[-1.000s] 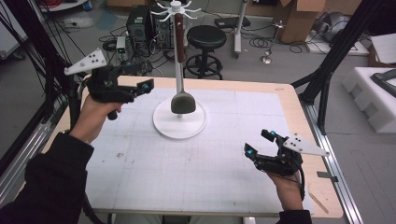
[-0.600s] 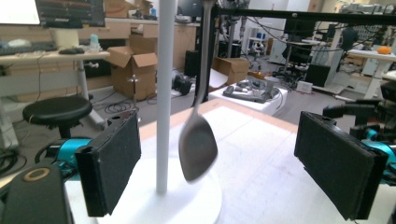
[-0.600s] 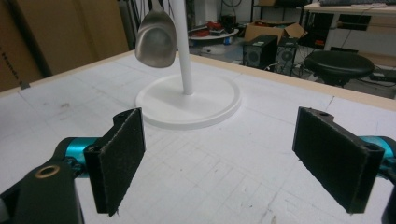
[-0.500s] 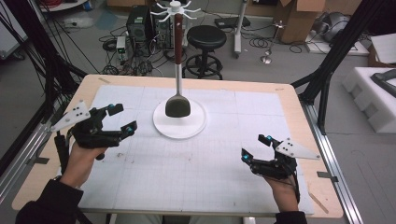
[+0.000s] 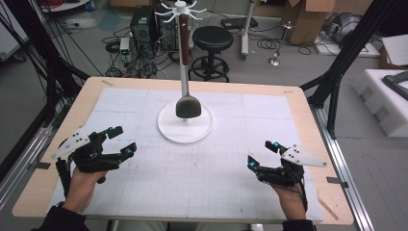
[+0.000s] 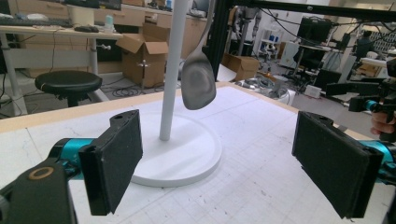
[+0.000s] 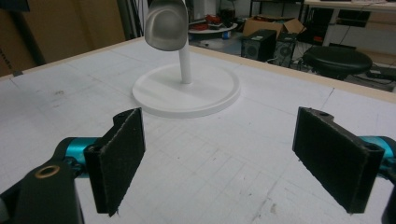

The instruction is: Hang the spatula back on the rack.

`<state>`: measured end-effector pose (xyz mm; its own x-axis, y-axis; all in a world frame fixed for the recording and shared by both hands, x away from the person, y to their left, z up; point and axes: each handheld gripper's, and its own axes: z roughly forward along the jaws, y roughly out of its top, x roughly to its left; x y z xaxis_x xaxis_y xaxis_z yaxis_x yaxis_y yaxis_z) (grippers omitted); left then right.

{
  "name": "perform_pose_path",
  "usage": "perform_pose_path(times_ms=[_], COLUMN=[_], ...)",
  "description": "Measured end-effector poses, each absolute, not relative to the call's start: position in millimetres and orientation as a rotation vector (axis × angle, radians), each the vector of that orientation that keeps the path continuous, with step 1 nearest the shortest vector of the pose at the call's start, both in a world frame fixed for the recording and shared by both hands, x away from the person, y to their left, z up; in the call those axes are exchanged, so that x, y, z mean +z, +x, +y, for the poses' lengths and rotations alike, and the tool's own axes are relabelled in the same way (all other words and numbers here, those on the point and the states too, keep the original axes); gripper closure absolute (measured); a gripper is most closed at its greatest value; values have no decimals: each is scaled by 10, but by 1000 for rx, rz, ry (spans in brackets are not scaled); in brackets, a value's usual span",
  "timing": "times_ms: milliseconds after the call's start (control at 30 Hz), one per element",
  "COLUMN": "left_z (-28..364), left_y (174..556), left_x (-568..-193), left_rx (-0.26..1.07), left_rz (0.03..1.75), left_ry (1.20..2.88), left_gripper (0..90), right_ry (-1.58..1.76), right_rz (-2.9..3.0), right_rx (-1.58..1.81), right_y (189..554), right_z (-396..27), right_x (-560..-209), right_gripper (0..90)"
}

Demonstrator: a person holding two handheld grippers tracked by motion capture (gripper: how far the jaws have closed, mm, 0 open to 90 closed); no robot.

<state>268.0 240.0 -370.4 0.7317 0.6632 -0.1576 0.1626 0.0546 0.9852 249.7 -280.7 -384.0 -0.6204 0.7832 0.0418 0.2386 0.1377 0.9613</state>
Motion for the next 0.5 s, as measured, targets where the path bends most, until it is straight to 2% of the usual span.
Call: perform_pose_path(times_ms=[500], left_z=[2376], left_y=[2688], left_x=[-3733], left_rx=[415], left_rz=[705], left_ry=[1507], left_gripper=[170], right_ry=[993], right_rz=[1931], right_rx=[1492], right_y=[2491], right_z=[-2806], right_x=[-3828], right_gripper=[159])
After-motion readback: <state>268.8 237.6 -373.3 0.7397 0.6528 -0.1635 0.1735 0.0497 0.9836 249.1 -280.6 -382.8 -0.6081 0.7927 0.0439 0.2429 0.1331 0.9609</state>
